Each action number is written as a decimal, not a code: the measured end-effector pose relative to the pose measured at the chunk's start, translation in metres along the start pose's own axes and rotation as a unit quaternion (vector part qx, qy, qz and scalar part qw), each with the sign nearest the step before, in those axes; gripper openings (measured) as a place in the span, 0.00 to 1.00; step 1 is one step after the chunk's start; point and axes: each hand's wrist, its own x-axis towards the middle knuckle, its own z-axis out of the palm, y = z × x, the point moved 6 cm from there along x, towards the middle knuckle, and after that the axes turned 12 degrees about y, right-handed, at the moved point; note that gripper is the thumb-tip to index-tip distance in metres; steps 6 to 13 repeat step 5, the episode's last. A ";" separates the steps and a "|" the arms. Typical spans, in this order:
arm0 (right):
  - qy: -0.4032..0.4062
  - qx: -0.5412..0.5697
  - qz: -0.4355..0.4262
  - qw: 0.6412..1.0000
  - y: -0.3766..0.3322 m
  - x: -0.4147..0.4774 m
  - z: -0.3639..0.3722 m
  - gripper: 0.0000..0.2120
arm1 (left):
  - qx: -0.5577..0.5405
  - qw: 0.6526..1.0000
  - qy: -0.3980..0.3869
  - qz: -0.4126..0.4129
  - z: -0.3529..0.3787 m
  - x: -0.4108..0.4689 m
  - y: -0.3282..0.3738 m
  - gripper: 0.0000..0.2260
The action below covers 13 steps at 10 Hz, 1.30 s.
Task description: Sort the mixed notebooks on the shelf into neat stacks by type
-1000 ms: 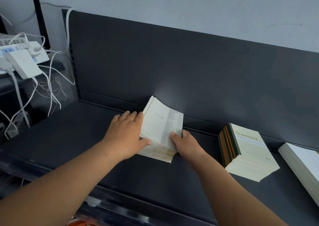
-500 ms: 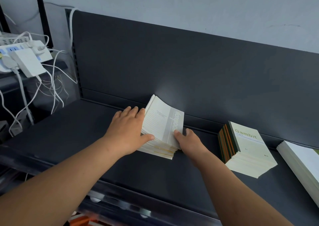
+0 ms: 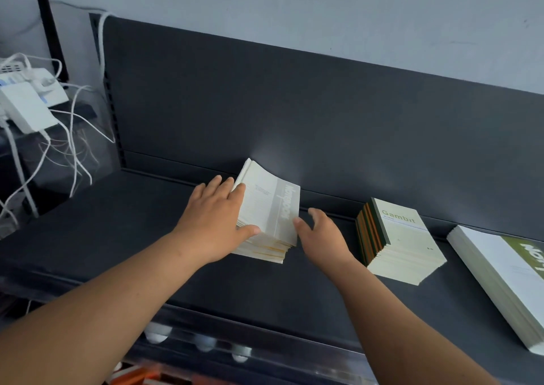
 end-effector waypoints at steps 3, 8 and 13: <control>0.020 -0.043 -0.019 0.999 0.008 -0.026 -0.014 0.28 | -0.002 1.000 0.008 0.021 -0.002 -0.013 0.008 0.38; 0.063 -0.115 -0.093 0.987 0.007 -0.046 -0.036 0.28 | 0.017 0.999 0.017 0.036 -0.008 -0.029 0.023 0.37; 0.063 -0.115 -0.093 0.987 0.007 -0.046 -0.036 0.28 | 0.017 0.999 0.017 0.036 -0.008 -0.029 0.023 0.37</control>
